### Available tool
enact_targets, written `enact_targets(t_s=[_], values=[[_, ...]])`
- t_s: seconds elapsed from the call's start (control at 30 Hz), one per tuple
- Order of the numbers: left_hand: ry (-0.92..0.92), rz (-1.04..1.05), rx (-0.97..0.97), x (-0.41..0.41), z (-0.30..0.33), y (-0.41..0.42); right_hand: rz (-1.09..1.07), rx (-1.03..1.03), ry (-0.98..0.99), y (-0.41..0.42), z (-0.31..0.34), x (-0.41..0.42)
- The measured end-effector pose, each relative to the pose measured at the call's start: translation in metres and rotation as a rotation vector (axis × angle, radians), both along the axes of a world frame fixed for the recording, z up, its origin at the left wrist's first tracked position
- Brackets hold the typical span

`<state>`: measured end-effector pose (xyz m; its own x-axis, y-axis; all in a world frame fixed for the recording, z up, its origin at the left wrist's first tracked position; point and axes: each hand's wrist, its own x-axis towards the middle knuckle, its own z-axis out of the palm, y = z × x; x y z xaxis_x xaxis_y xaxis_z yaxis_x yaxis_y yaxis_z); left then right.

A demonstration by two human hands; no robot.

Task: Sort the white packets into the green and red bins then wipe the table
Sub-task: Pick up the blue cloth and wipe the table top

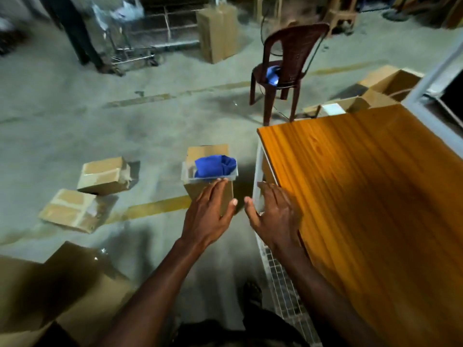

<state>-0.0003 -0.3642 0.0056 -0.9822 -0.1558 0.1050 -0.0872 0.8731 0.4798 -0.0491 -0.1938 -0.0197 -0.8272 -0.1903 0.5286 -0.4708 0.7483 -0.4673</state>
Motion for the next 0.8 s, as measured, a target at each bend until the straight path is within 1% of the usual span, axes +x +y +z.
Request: enact_targets(t_s=[0.07,0.13,0.2,0.27,0.33,0.4,0.5,0.6,0.73,0.8], values=[[-0.009,0.047,0.001,-0.04,-0.003,-0.036,0.061,0.016,-0.048,-0.04,-0.001,-0.047],[-0.009,0.068,-0.003,-0.074,-0.01,-0.071,0.099,0.077,-0.136,-0.078,-0.006,-0.086],[-0.013,0.077,-0.001,-0.111,-0.022,-0.105,0.116,0.132,-0.229,-0.116,-0.025,-0.127],[-0.031,0.063,-0.019,-0.146,-0.041,-0.134,0.14,0.181,-0.31,-0.15,-0.055,-0.164],[-0.06,0.042,-0.046,-0.186,-0.072,-0.164,0.148,0.237,-0.393,-0.182,-0.098,-0.205],[-0.094,0.008,-0.067,-0.222,-0.107,-0.189,0.141,0.336,-0.491,-0.209,-0.143,-0.239],[-0.136,-0.032,-0.058,-0.264,-0.152,-0.219,0.128,0.446,-0.668,-0.243,-0.198,-0.274],[-0.163,-0.075,-0.038,-0.289,-0.185,-0.242,0.113,0.534,-0.779,-0.269,-0.238,-0.293],[-0.202,-0.103,-0.008,-0.309,-0.218,-0.27,0.029,0.573,-0.864,-0.294,-0.276,-0.309],[-0.21,-0.105,0.003,-0.312,-0.228,-0.28,-0.004,0.563,-0.873,-0.3,-0.287,-0.314]])
